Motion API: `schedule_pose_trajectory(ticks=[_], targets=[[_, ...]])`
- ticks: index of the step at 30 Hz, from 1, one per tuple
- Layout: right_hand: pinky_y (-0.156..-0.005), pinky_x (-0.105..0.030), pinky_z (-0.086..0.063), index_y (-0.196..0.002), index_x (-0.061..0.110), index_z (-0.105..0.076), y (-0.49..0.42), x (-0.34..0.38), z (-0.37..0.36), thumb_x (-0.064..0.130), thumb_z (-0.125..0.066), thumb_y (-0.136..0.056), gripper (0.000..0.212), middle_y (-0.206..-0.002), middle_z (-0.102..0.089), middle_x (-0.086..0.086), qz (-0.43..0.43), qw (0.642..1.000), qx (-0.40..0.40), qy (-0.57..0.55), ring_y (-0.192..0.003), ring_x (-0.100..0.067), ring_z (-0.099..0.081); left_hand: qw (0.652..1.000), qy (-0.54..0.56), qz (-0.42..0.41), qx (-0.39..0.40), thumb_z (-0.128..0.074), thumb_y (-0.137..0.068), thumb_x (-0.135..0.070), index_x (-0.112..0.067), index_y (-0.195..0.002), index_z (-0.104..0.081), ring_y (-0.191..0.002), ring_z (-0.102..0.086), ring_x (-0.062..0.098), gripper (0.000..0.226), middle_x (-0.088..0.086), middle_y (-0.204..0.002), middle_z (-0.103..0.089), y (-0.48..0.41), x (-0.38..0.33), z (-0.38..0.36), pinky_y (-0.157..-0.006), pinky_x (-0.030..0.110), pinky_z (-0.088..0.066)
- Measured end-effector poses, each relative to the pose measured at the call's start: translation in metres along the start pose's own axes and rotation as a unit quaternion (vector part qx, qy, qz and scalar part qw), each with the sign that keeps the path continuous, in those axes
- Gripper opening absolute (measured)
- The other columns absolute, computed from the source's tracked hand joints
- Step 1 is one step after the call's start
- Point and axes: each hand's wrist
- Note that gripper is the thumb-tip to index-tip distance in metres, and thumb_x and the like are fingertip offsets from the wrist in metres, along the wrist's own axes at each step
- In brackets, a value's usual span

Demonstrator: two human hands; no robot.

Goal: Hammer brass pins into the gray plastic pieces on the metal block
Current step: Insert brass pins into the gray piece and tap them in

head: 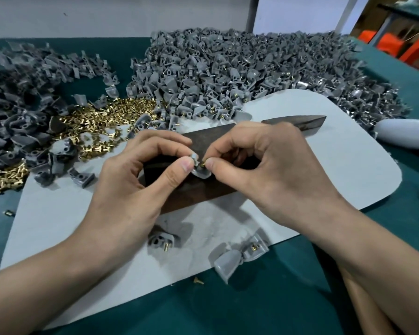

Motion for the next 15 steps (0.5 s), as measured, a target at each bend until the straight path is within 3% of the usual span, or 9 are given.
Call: schedule_pose_trajectory(ticks=[5,10,15], targets=[[-0.058,-0.007,-0.037,-0.071,0.02,-0.071,-0.0015,0.0011,-0.0005,0.01,-0.074,-0.078,0.012,-0.064,-0.056,0.018,0.008,1.0,-0.017,0.008,-0.059,0.003,-0.052,1.0,0.006,0.004,-0.002,-0.063,-0.081,-0.032,-0.024,-0.087,-0.07,-0.104,-0.059,0.0,0.012,-0.009,-0.107,-0.065,-0.0041,-0.0012,0.0003,-0.08,0.01,-0.047],[-0.057,-0.006,-0.037,-0.069,0.023,-0.066,0.0013,0.0024,-0.0037,0.01,-0.073,-0.078,0.017,-0.064,-0.055,0.019,0.015,0.999,-0.024,0.016,-0.059,0.005,-0.052,1.0,0.019,0.02,0.003,-0.068,-0.079,-0.038,-0.029,-0.087,-0.071,-0.097,-0.06,0.015,0.013,-0.006,-0.094,-0.069,-0.0024,0.0012,0.0019,-0.09,0.037,-0.049],[-0.055,-0.005,-0.036,-0.068,0.022,-0.066,0.0009,0.0026,-0.0048,0.009,-0.073,-0.079,0.017,-0.059,-0.052,0.02,0.004,1.0,-0.023,0.001,-0.056,0.007,-0.051,0.999,0.021,0.029,-0.003,-0.069,-0.077,-0.044,-0.031,-0.085,-0.073,-0.099,-0.06,0.021,0.015,-0.003,-0.095,-0.069,-0.003,0.0041,0.0024,-0.095,0.051,-0.047]])
Point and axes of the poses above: each hand's wrist, its own y-axis away from the middle knuckle, its own z-axis out of the back of the hand, x = y × z
